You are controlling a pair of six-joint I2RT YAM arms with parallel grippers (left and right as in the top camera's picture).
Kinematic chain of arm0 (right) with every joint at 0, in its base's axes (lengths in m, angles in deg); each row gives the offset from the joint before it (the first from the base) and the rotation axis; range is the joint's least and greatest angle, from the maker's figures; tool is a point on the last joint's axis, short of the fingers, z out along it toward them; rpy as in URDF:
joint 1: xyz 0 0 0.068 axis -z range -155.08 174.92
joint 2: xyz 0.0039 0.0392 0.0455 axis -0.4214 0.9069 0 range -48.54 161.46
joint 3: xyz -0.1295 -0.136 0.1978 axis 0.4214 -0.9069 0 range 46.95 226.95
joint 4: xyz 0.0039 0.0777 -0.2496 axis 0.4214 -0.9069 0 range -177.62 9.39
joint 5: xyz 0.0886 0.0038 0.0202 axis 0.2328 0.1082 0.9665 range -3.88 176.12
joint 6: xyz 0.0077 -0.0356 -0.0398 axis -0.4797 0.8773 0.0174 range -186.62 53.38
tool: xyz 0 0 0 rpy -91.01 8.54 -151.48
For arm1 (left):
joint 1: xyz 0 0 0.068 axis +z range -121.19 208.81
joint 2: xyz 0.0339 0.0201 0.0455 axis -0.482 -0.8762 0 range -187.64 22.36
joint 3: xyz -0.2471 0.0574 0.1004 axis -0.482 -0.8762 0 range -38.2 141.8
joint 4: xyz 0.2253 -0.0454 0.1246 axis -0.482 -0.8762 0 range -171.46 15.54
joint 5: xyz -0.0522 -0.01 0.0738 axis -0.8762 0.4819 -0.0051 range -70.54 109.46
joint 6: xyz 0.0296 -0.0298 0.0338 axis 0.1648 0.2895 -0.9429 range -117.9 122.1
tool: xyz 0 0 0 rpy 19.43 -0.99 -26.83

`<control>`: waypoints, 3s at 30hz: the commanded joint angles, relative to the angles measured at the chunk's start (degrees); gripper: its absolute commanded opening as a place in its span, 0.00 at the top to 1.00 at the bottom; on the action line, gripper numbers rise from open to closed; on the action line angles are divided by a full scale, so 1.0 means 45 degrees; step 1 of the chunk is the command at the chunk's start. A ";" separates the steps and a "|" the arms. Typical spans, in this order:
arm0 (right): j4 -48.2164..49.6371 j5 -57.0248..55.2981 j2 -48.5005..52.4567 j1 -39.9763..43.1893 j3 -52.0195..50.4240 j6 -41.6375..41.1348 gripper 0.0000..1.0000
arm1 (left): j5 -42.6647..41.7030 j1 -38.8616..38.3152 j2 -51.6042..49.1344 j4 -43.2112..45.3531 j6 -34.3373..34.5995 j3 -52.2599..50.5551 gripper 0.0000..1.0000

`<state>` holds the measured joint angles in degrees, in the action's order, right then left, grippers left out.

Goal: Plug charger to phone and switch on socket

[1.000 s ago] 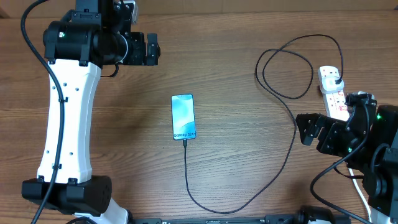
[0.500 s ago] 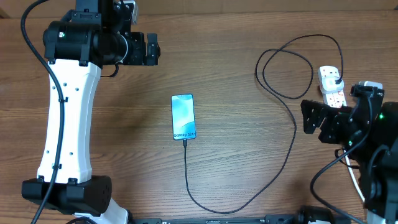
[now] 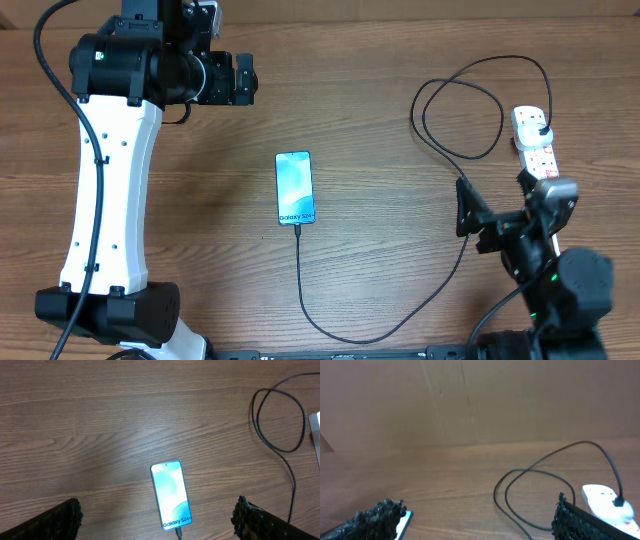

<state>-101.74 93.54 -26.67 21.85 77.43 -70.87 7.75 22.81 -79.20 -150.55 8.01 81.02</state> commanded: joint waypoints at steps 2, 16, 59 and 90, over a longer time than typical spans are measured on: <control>0.1039 -0.0301 -0.1404 -0.0325 -0.2161 0.0000 0.00 | 0.0063 -0.0087 -0.0073 -0.0010 -0.0029 -0.0029 0.01; 0.2025 -0.0301 -0.4833 -0.0461 -0.5882 -0.0087 0.00 | 0.0063 -0.0087 -0.0073 -0.0010 -0.0029 -0.0029 0.01; 0.3827 0.0262 -0.4823 -0.0461 -0.6674 -0.0087 0.00 | 0.0063 -0.0092 -0.0078 -0.0010 -0.0029 -0.0029 0.00; 0.3827 0.0262 -0.4823 -0.0461 -0.6674 -0.0083 0.00 | 0.0733 -0.0083 0.8014 0.5357 -0.0034 -0.8092 0.00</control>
<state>-84.84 94.70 -47.81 20.25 48.01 -71.09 10.37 22.81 -50.30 -130.82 8.01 53.39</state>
